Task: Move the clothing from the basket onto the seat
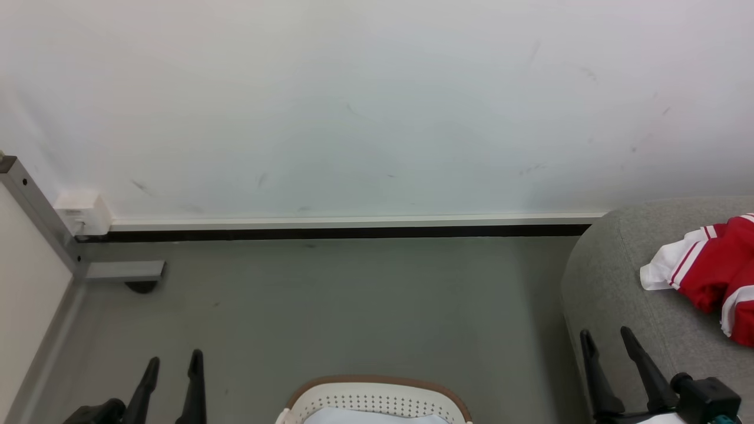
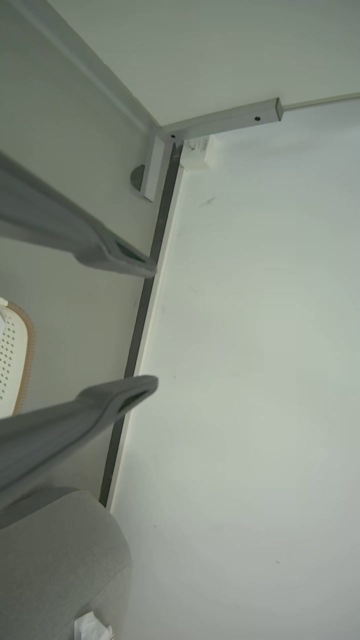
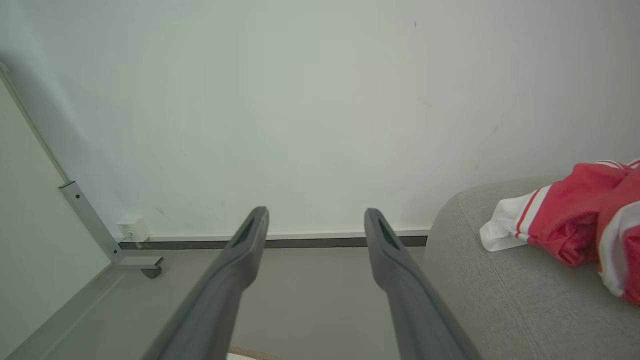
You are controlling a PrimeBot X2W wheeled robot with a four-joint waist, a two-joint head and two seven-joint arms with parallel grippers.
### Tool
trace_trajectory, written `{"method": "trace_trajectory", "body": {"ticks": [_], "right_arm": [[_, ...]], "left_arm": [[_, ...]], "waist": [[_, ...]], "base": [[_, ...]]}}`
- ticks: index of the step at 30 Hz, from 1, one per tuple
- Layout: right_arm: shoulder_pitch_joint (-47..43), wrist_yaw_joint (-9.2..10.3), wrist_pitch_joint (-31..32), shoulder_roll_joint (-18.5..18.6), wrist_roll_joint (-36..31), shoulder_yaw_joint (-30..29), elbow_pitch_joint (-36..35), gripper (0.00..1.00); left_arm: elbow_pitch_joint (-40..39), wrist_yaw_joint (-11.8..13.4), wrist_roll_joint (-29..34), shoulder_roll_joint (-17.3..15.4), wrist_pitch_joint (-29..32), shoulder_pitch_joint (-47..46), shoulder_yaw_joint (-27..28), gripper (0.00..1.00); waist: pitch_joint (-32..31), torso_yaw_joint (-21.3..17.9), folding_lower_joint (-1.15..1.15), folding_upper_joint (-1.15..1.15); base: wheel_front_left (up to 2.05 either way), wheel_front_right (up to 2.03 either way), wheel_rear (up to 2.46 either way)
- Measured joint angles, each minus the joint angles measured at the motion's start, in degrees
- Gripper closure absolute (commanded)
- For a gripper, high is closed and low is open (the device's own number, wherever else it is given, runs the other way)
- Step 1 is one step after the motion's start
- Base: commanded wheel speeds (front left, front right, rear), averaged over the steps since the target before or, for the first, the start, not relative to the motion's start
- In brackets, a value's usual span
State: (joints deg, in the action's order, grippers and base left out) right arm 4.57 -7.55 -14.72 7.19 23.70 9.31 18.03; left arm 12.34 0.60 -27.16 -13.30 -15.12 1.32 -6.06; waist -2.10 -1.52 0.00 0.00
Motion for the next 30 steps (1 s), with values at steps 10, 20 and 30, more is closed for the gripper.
{"method": "trace_trajectory", "body": {"ticks": [10,20,30], "right_arm": [[2.10,-0.01,-0.31,-0.91,-0.56,2.26,0.15,1.00],[0.00,-0.01,1.80,-1.59,5.44,1.12,1.53,1.00],[0.02,-0.01,4.34,-1.80,14.17,-1.07,0.77,1.00]], "left_arm": [[2.72,-3.63,4.90,3.22,0.00,-0.75,3.72,1.00],[4.58,-3.81,-0.78,4.86,2.38,0.04,4.16,1.00],[4.21,-4.37,-9.88,5.54,4.85,-0.71,5.32,1.00]], "waist": [[-0.08,-0.34,0.00,0.00],[0.06,-0.25,0.00,0.00],[0.25,-0.09,0.01,0.00]], "base": [[0.00,0.00,0.00],[0.00,0.00,0.00],[0.00,0.00,0.00]]}}
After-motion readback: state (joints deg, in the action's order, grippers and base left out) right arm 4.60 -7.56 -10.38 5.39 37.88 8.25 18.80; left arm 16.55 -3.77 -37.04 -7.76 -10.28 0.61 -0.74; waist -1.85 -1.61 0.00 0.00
